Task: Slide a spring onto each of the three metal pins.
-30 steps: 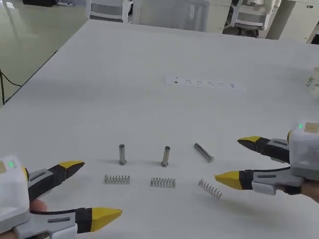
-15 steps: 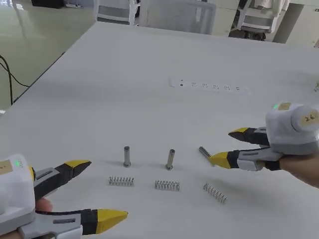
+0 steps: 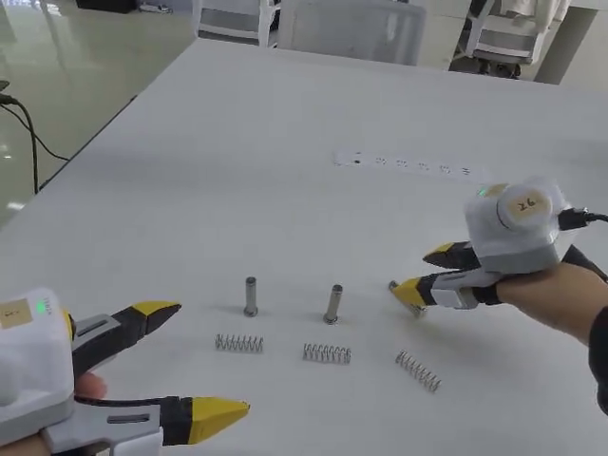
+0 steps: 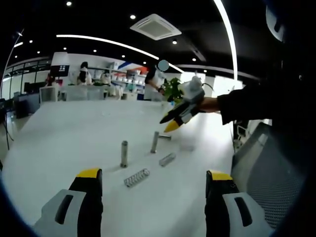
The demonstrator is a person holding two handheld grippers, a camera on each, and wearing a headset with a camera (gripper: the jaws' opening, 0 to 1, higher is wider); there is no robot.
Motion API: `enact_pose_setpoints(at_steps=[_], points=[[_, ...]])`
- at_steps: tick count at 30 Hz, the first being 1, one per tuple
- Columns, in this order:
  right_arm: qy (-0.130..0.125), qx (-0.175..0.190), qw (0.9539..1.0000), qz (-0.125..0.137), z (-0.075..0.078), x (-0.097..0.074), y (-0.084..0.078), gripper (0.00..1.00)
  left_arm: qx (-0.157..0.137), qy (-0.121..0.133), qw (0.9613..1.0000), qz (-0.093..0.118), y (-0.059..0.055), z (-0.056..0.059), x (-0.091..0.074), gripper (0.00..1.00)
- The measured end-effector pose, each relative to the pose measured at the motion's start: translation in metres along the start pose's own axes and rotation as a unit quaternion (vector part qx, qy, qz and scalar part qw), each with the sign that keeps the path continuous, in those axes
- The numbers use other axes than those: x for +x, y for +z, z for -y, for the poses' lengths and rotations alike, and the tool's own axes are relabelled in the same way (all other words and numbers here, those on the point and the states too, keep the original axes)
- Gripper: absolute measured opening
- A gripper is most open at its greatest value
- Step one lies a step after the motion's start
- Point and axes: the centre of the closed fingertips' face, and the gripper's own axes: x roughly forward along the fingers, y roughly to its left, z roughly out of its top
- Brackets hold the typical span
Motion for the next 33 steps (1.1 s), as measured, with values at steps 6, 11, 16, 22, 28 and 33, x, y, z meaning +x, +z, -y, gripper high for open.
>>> enact_pose_setpoints(at_steps=[6,11,16,22,28,33], points=[[-0.005,0.005,0.9997,-0.021,0.004,0.009,-0.002,0.33,-0.001,-0.001,1.0,0.0,-0.001,0.0,0.001,0.82],[-0.001,0.004,0.9992,-0.04,0.0,0.014,-0.004,0.26,-0.003,-0.001,1.0,0.002,0.0,0.0,0.002,0.82],[-0.002,0.002,0.9984,-0.057,0.0,0.018,-0.007,0.2,-0.006,-0.001,1.0,0.002,-0.001,-0.001,0.002,0.81],[0.0,0.007,0.9972,-0.074,-0.001,0.02,-0.014,0.14,-0.008,0.002,1.0,0.005,-0.001,-0.002,0.002,0.81],[0.001,0.012,0.9966,-0.082,-0.002,0.023,-0.015,0.11,-0.009,0.003,0.9999,0.005,-0.001,-0.002,0.003,0.81],[0.0,0.016,0.9958,-0.09,-0.002,0.025,-0.016,0.09,-0.01,0.005,0.9999,0.006,-0.001,-0.003,0.003,0.8]])
